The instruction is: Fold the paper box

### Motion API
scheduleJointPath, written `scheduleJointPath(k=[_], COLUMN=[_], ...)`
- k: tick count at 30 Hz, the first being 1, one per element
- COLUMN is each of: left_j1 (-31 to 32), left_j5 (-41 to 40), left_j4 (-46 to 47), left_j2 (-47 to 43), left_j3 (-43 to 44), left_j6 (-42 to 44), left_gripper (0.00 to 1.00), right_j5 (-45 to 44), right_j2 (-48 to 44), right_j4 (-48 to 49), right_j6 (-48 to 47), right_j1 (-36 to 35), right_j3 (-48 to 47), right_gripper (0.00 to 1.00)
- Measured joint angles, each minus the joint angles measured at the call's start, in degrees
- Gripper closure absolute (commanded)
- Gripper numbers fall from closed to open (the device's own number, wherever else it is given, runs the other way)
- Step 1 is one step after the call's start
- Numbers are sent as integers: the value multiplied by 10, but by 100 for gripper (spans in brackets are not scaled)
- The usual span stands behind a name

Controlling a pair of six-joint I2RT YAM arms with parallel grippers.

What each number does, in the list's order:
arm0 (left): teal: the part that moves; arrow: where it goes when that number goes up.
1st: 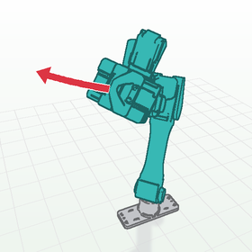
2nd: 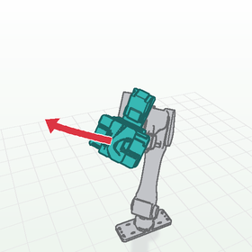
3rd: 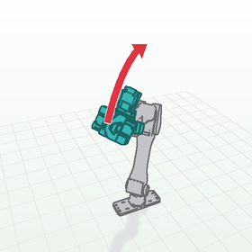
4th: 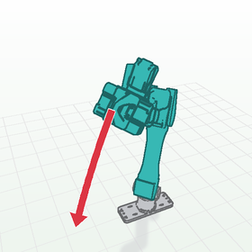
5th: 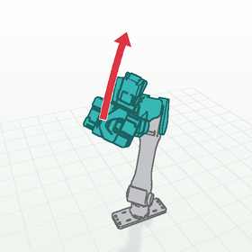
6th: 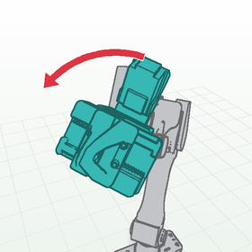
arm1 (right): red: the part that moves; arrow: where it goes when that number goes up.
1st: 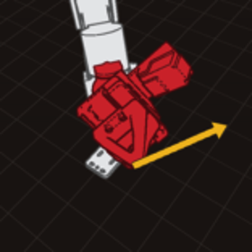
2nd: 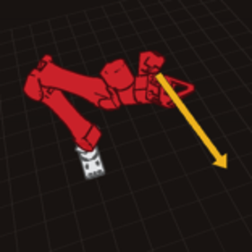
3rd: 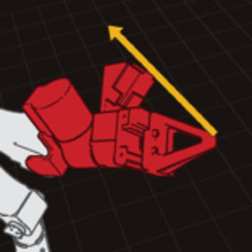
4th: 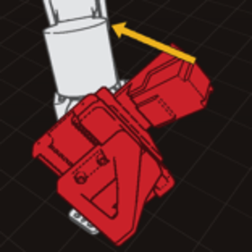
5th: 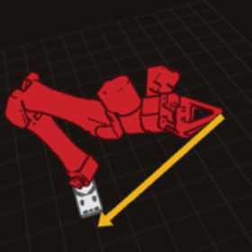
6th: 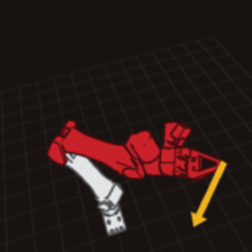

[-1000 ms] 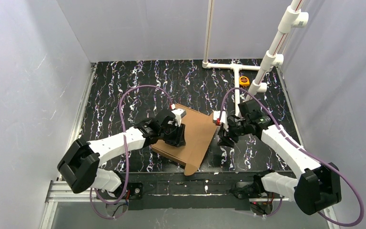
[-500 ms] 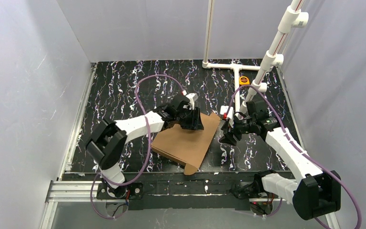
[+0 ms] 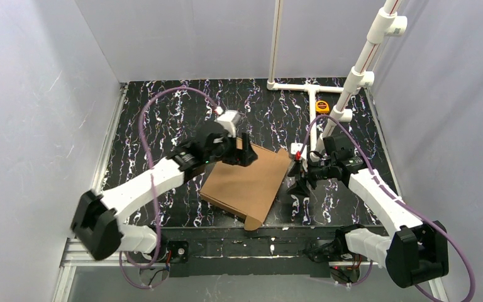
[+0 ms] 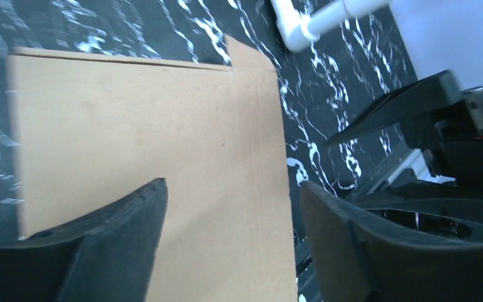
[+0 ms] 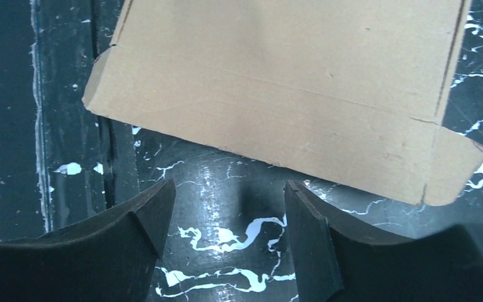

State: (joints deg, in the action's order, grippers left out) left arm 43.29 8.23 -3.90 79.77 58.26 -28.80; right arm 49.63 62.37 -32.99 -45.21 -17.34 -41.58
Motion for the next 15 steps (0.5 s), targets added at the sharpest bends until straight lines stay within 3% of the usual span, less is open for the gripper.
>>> scheduleJointPath(k=[2,8,11,14,15], left_j1=[-10,-123,-184,-211,-215], left_j5=[-30,-51,-21,24,38], left_j4=[-1,-11,-13,-11,-7], left_j2=[-64,-246,-274,-246,-225], left_j3=[-26,-176,-232,-247,-247], left_j6=[11,21,28,43,48], left_gripper=[2,2,2,2,2], right_j5=[9,64,77,76,75], right_j2=[0,11,21,31,33], right_j4=[4,84,116,140,145], right_j6=[7,95,132,155,160], right_j1=[0,0,0,-2,-3], right_j3=[5,50,68,75,76], right_gripper=[28,30,31,32,37])
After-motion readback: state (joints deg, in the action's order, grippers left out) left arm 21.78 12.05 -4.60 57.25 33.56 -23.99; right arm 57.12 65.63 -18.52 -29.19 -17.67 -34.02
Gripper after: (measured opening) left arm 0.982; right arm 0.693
